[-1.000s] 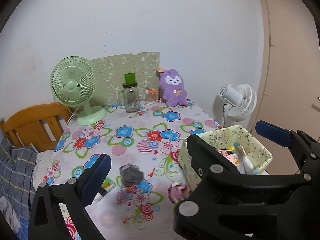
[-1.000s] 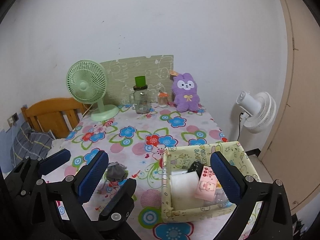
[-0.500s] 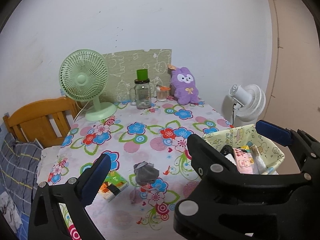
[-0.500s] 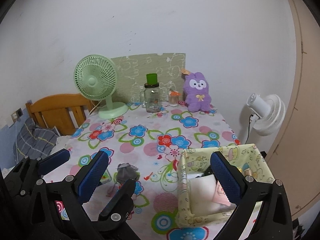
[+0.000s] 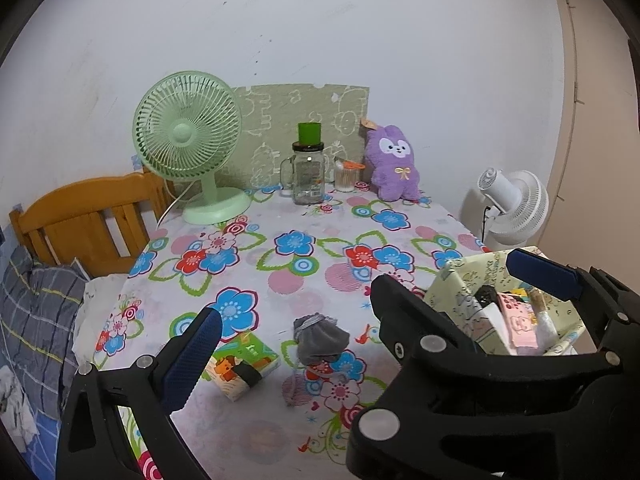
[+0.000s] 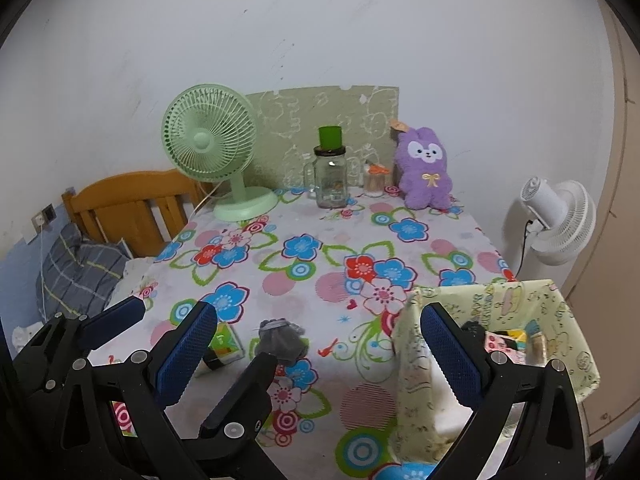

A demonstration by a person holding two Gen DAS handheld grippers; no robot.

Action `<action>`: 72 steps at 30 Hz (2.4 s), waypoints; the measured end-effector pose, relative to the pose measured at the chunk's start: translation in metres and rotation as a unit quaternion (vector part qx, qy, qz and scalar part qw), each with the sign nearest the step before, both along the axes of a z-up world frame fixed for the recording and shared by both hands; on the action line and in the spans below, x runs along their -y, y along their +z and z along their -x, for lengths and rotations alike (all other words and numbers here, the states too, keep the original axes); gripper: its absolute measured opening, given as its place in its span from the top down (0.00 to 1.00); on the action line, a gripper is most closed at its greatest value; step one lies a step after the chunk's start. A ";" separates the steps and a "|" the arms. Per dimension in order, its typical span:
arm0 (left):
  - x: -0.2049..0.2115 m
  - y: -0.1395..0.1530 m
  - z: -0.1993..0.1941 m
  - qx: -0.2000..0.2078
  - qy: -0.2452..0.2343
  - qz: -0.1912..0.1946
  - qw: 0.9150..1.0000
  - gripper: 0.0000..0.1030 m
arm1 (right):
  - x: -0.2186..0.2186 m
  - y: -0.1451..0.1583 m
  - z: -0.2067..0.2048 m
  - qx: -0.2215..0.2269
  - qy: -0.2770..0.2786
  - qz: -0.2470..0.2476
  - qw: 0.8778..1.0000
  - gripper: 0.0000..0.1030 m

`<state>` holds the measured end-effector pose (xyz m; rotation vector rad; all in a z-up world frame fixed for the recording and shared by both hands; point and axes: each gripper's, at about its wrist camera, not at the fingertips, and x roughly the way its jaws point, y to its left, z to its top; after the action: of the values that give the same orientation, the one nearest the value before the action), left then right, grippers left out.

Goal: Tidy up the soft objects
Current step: 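Move both open tools toward the grey sock and green snack box, then grasp the grey sock with the right tool while the left tool grasps the green snack box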

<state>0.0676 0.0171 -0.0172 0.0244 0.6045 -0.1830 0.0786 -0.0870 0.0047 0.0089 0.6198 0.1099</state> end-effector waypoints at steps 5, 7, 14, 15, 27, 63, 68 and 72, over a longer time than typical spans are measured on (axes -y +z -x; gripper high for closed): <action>-0.010 -0.008 -0.008 -0.008 0.009 0.000 1.000 0.00 | -0.009 -0.009 -0.011 -0.009 0.008 0.000 1.000 0.00; -0.014 -0.011 -0.011 -0.011 0.015 0.000 1.000 0.00 | -0.012 -0.012 -0.014 -0.012 0.011 0.001 1.000 0.00; -0.026 -0.026 -0.024 -0.030 0.034 0.000 0.999 0.00 | -0.023 -0.027 -0.028 -0.029 0.021 0.005 0.999 0.00; -0.028 -0.029 -0.025 -0.033 0.036 0.000 0.999 0.00 | -0.024 -0.029 -0.030 -0.032 0.022 0.006 0.999 0.00; -0.042 -0.057 -0.043 -0.066 0.056 0.000 0.996 0.01 | -0.036 -0.058 -0.052 -0.060 0.027 0.015 0.998 0.01; -0.065 -0.125 -0.085 -0.161 0.100 -0.004 0.982 0.02 | -0.053 -0.138 -0.108 -0.174 0.039 0.014 0.984 0.46; -0.060 -0.123 -0.090 -0.161 0.091 -0.009 0.983 0.03 | -0.051 -0.137 -0.110 -0.173 0.039 0.009 0.984 0.53; -0.056 -0.124 -0.093 -0.163 0.085 -0.011 0.983 0.09 | -0.049 -0.136 -0.111 -0.173 0.034 0.006 0.984 0.54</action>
<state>0.1608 0.0736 -0.1416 -0.0374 0.9306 -0.0138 0.1897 -0.0384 -0.1316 -0.0052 0.9681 0.1724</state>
